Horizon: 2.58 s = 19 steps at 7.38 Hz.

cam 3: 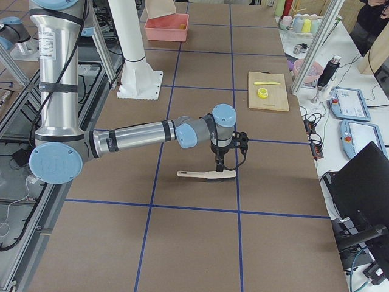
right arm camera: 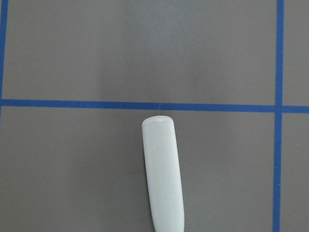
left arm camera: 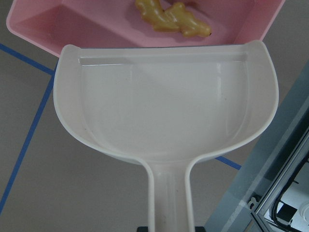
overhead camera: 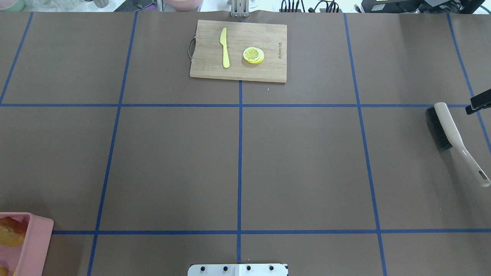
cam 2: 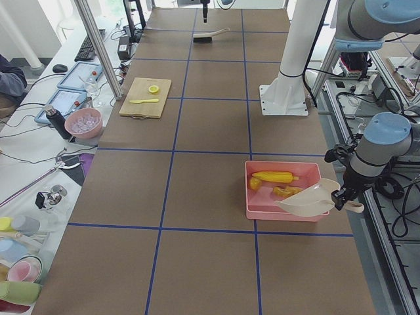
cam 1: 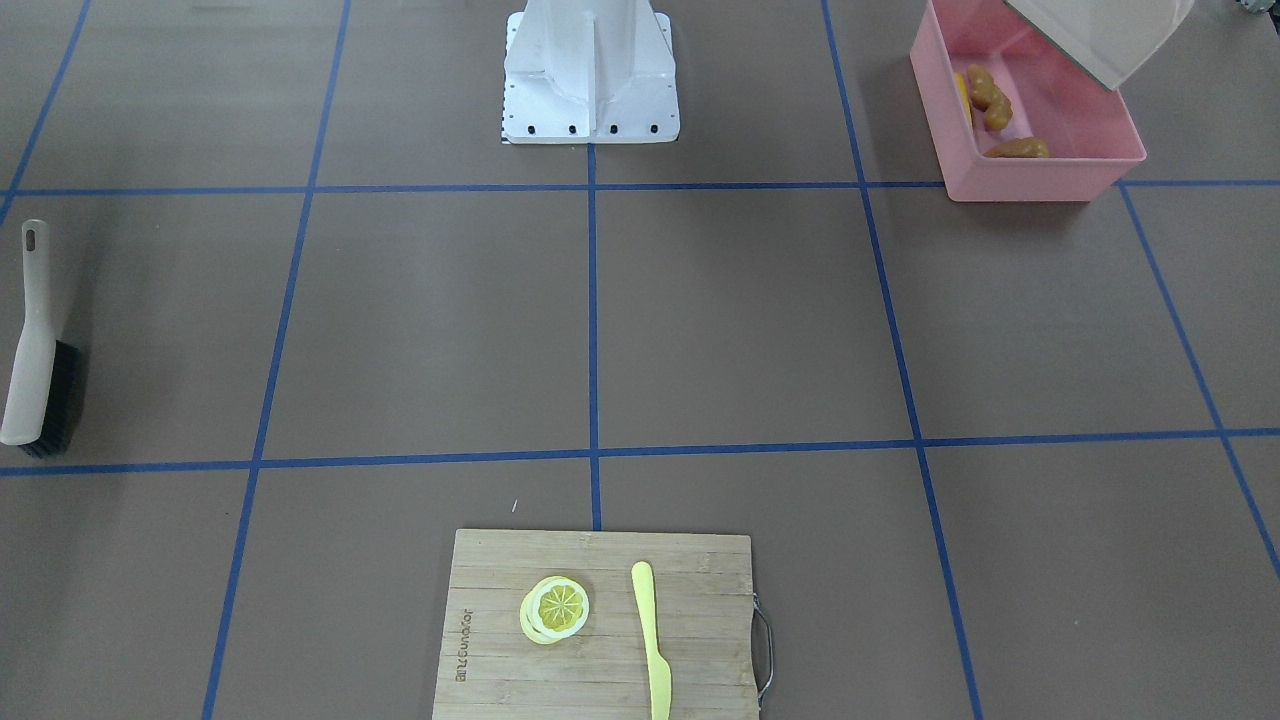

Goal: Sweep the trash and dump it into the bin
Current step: 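Tip the dustpan with the left gripper to dump the vegetables into the bin, then bring the empty dustpan back over the table with the left gripper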

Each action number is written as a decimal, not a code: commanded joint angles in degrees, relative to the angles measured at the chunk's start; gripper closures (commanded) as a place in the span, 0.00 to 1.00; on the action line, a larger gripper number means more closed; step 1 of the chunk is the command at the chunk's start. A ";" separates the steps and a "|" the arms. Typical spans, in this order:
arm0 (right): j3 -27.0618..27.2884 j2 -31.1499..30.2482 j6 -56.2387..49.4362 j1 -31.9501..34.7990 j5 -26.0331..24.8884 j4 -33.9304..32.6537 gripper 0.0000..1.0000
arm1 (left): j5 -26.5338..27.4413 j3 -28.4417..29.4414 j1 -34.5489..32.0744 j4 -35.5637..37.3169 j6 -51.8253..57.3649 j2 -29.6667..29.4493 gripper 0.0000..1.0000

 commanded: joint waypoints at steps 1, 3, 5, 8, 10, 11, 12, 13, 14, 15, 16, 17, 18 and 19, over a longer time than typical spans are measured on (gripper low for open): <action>-0.90 0.33 -5.77 4.81 -0.09 -0.66 0.00 | -3.14 0.12 0.06 -4.66 -5.73 -0.40 1.00; -1.96 -0.54 -5.98 8.86 2.18 -2.41 0.00 | -6.57 1.17 0.23 -9.42 -10.94 -0.92 1.00; 0.49 -0.55 -6.67 10.99 2.46 -11.35 0.00 | -8.58 2.75 0.75 -13.81 -17.43 -2.93 1.00; -0.56 -1.59 -11.95 11.60 0.10 -11.47 0.00 | -10.44 4.61 4.35 -22.34 -30.87 -7.76 1.00; -2.82 -1.96 -11.87 11.60 -4.89 -10.86 0.00 | -10.44 4.95 7.77 -24.54 -37.81 -12.15 1.00; -2.41 -1.87 -12.21 11.60 -5.97 -10.86 0.00 | -10.36 5.05 11.10 -25.68 -41.85 -14.61 1.00; -2.06 -1.60 -12.22 11.60 -4.76 -10.86 0.00 | -9.83 5.57 13.74 -25.78 -45.03 -18.20 1.00; -2.14 -1.51 -12.13 12.21 -2.40 -10.86 0.00 | -9.65 6.62 16.90 -25.78 -48.10 -22.94 1.00; -2.05 -1.51 -12.13 13.44 -0.63 -10.86 0.00 | -9.65 6.98 20.59 -25.61 -50.14 -26.64 1.00; -0.75 -1.51 -11.87 13.71 0.43 -10.94 0.00 | -9.48 7.68 23.32 -25.52 -53.20 -30.77 1.00; -0.39 -1.51 -11.78 13.71 0.09 -10.86 0.00 | -7.13 8.03 25.87 -25.52 -56.02 -34.98 1.00; -0.30 -1.17 -11.69 13.62 0.26 -10.94 0.00 | -5.10 8.38 29.29 -25.26 -57.61 -39.29 1.00; -0.73 -1.34 -11.86 13.62 0.52 -10.86 0.00 | -3.95 8.65 32.02 -24.99 -58.67 -44.03 1.00; -0.82 -1.51 -12.21 13.62 0.53 -10.86 0.00 | -3.33 8.82 34.66 -23.69 -58.86 -49.13 1.00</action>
